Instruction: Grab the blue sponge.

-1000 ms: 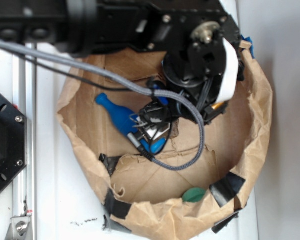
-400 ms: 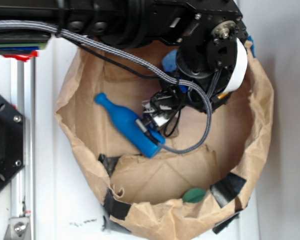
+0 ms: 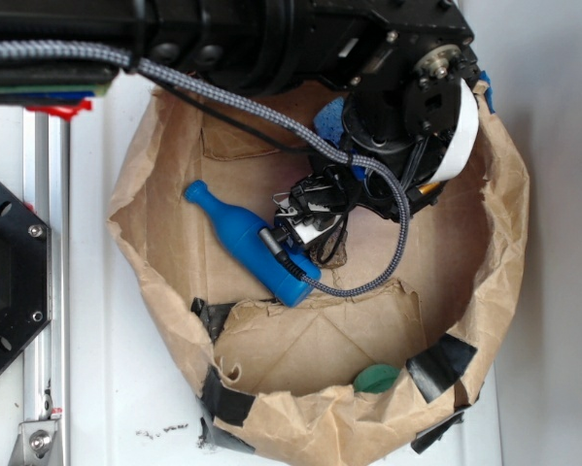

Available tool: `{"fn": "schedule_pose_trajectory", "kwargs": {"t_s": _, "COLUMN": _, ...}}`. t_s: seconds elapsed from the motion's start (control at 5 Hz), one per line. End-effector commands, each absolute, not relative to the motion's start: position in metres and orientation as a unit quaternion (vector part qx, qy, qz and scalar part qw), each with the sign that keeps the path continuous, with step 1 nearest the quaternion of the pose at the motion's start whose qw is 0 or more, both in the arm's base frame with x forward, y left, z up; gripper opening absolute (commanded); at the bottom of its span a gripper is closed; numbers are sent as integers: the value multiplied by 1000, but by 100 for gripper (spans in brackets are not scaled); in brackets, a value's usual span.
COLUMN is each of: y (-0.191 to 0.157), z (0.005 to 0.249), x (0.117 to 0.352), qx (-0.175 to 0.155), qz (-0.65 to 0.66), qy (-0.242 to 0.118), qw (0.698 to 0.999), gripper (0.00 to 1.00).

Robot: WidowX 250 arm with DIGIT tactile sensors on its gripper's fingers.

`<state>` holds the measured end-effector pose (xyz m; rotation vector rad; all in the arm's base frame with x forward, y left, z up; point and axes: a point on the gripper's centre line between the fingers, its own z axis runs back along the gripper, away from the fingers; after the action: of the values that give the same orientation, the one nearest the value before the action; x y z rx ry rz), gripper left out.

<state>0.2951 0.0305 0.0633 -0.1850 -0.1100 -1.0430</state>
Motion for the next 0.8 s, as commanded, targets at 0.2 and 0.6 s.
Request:
{"fn": "schedule_pose_trajectory", "kwargs": {"t_s": 0.2, "y": 24, "z": 105, "x": 290, "qx": -91, "qz": -509, "qy": -101, "qw": 850, "gripper": 100}}
{"fn": "schedule_pose_trajectory", "kwargs": {"t_s": 0.6, "y": 25, "z": 120, "x": 281, "qx": -45, "qz": -518, "qy": -128, "qw": 845, "gripper": 100}}
